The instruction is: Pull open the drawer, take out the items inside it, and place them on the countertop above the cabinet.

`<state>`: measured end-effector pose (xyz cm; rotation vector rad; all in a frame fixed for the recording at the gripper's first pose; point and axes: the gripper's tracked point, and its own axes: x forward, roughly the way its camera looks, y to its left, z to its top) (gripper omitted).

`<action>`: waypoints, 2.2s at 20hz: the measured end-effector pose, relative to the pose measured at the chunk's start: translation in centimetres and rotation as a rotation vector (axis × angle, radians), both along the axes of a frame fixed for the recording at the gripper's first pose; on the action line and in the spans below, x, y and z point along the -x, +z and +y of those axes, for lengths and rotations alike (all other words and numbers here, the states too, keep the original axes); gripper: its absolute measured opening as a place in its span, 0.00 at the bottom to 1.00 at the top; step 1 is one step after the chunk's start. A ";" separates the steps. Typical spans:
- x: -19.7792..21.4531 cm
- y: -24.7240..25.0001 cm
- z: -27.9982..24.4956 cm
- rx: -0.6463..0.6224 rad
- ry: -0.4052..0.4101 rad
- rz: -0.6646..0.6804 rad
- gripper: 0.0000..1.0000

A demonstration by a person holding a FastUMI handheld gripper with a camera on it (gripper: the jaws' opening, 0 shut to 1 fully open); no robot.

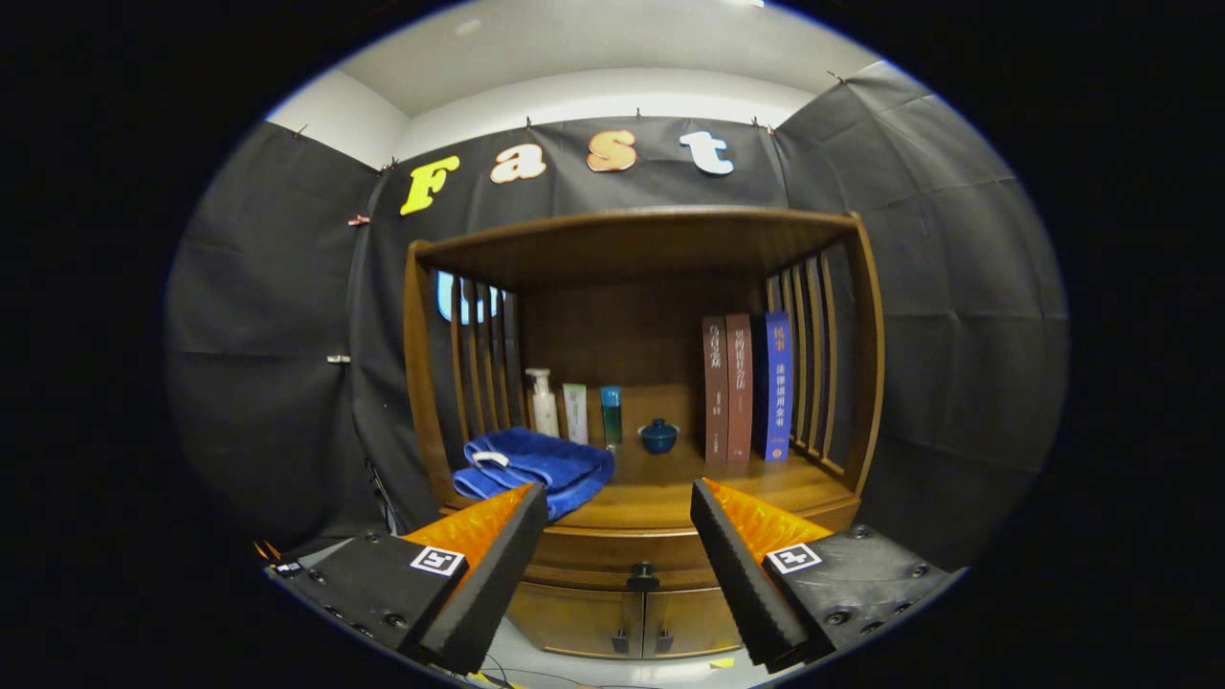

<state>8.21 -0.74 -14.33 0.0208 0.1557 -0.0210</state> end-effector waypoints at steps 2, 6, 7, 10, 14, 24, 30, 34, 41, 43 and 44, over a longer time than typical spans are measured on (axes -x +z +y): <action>-1.7 -3.7 -0.3 -0.007 0.003 0.048 0.99; -4.3 -9.3 -0.7 -0.022 0.008 0.085 1.00; -4.8 -10.5 -0.8 -0.015 0.008 0.088 1.00; -6.1 -14.3 -2.1 0.002 -0.029 0.116 1.00; -7.4 -19.3 -3.4 -0.049 -0.069 0.207 1.00; -8.7 -24.6 -3.6 -0.033 -0.069 0.294 0.83; -8.5 -24.8 -3.2 -0.010 -0.056 0.312 0.39; -8.1 -24.7 -3.2 -0.007 -0.056 0.325 0.33; -4.4 -24.3 -2.8 -0.006 -0.050 0.349 0.33; -2.9 -24.1 -2.6 -0.001 -0.047 0.359 0.33; -2.2 -23.9 -2.6 -0.003 -0.046 0.362 0.33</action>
